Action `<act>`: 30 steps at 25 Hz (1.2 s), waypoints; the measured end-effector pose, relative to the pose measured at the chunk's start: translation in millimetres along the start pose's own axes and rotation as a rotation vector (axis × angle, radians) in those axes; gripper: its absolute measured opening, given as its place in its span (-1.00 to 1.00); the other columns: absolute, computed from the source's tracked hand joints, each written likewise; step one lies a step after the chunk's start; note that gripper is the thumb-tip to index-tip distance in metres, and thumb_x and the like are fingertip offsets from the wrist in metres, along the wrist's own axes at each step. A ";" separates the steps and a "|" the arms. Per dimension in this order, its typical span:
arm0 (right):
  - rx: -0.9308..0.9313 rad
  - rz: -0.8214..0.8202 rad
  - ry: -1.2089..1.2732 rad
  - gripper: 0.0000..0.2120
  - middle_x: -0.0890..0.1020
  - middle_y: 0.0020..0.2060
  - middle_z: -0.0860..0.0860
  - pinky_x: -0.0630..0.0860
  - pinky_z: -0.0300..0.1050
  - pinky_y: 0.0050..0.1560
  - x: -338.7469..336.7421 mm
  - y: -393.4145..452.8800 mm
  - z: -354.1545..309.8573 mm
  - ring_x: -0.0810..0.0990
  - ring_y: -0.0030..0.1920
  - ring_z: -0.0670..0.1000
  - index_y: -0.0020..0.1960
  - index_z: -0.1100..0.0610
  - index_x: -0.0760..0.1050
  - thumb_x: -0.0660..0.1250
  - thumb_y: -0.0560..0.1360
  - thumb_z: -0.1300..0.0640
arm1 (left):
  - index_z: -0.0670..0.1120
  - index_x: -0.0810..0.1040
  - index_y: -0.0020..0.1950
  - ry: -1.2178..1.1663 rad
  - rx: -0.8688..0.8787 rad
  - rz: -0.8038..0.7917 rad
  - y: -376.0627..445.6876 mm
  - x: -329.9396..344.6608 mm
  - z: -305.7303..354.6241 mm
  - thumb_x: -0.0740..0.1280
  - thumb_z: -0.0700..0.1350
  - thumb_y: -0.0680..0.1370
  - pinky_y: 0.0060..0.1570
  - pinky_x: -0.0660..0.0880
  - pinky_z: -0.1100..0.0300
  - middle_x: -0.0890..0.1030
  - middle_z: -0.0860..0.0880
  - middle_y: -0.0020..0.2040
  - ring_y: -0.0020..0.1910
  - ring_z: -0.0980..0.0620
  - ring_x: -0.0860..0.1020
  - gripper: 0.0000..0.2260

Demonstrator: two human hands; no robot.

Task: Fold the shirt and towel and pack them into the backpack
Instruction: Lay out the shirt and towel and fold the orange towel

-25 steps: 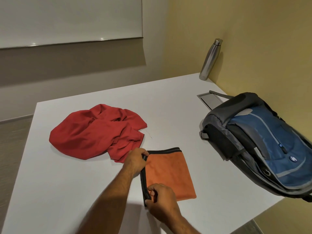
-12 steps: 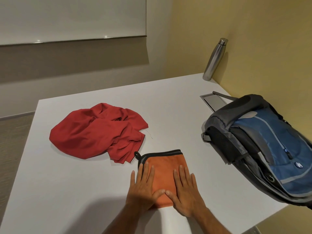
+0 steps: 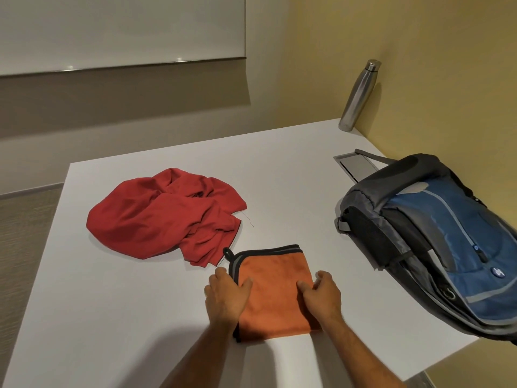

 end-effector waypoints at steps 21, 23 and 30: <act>0.035 0.113 -0.153 -0.85 0.58 -0.23 -0.03 0.36 -0.22 -0.35 -128.3 -7.6 53.7 0.51 -0.24 -0.08 -0.15 0.05 0.50 0.32 0.36 0.27 | 0.03 0.59 -0.14 -0.416 -0.002 -0.490 -105.2 109.2 71.3 0.37 -0.17 0.26 -0.23 0.67 0.01 0.68 0.00 -0.20 -0.19 -0.03 0.67 -0.78; 0.053 0.150 -0.207 -0.85 0.59 -0.24 -0.04 0.39 -0.18 -0.30 -153.7 -5.9 71.1 0.51 -0.25 -0.04 -0.19 0.02 0.51 0.30 0.32 0.25 | 0.05 0.60 -0.10 -0.461 0.004 -0.567 -127.2 132.4 83.3 0.39 -0.18 0.24 -0.27 0.67 0.02 0.69 -0.01 -0.16 -0.17 -0.05 0.68 -0.74; 0.042 0.275 -0.462 -0.84 0.66 -0.09 0.06 0.53 -0.04 -0.08 -209.8 1.1 107.0 0.61 -0.07 0.15 -0.09 0.02 0.54 0.32 0.34 0.18 | 0.06 0.59 -0.05 -0.469 0.078 -0.727 -176.5 184.8 118.1 0.55 0.01 0.31 -0.18 0.67 0.01 0.69 0.01 -0.09 -0.13 -0.02 0.69 -0.73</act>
Point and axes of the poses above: each hand's wrist, its own y-axis towards the middle knuckle, its own x-axis out of the palm, z = x × y, the point moved 9 cm from there along y, towards the middle knuckle
